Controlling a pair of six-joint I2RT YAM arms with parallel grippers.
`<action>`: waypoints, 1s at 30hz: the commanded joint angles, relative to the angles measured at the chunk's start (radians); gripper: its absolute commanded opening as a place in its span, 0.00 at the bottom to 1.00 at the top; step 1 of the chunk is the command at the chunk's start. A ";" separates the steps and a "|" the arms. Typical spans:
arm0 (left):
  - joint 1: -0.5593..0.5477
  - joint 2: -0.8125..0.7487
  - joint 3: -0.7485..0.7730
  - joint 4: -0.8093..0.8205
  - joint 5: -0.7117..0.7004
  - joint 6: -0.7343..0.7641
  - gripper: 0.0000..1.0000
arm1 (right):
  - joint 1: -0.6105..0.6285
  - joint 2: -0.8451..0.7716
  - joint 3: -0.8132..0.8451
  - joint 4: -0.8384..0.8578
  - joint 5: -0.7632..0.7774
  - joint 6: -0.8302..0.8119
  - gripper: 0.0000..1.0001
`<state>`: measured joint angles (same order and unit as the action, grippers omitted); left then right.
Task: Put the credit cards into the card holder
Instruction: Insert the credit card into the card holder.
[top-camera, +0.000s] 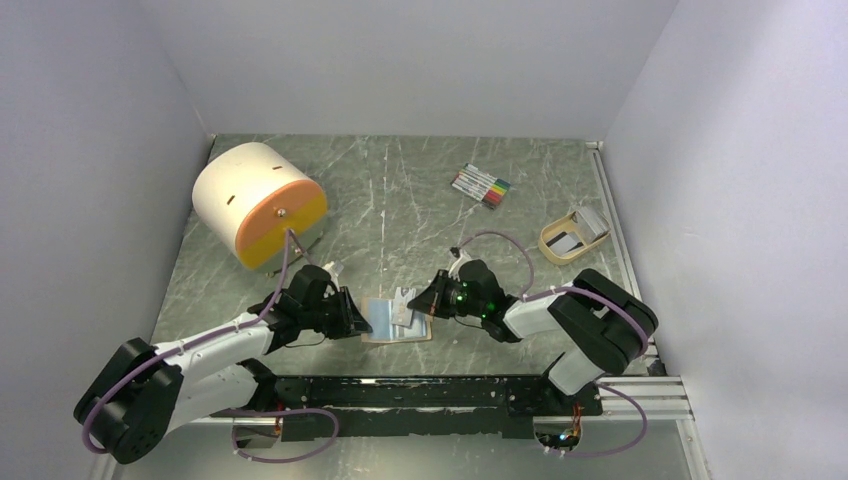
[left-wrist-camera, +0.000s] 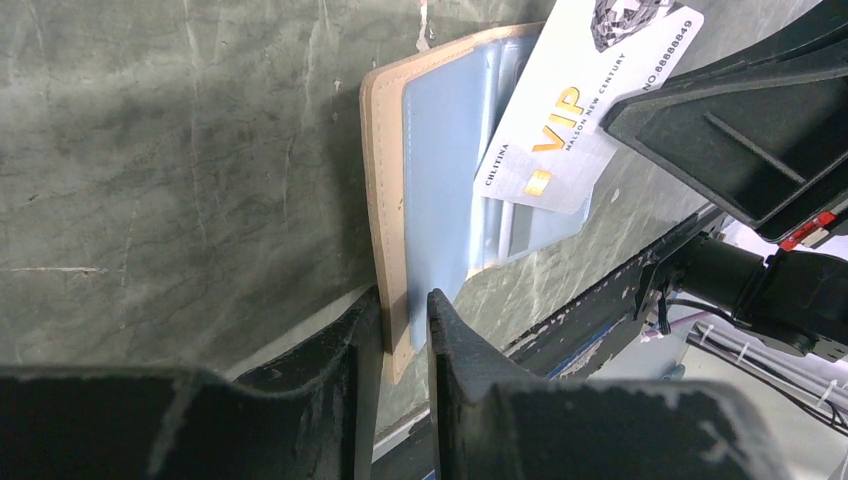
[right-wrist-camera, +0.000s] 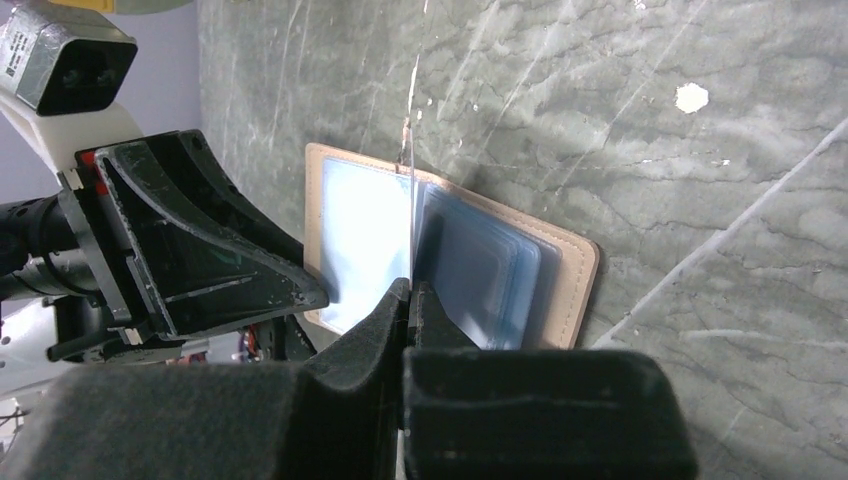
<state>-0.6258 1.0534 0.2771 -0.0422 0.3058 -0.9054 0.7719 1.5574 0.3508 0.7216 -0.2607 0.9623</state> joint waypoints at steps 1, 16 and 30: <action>-0.008 0.009 -0.009 0.017 -0.018 0.000 0.27 | 0.004 0.015 -0.023 0.057 0.002 0.017 0.00; -0.007 0.017 -0.008 0.027 -0.014 -0.001 0.27 | 0.007 0.051 -0.072 0.237 -0.087 0.104 0.00; -0.006 0.025 -0.003 0.028 -0.014 -0.001 0.27 | 0.015 0.084 -0.078 0.252 -0.091 0.154 0.00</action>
<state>-0.6258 1.0748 0.2771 -0.0380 0.3042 -0.9054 0.7761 1.6096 0.2886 0.9283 -0.3515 1.0897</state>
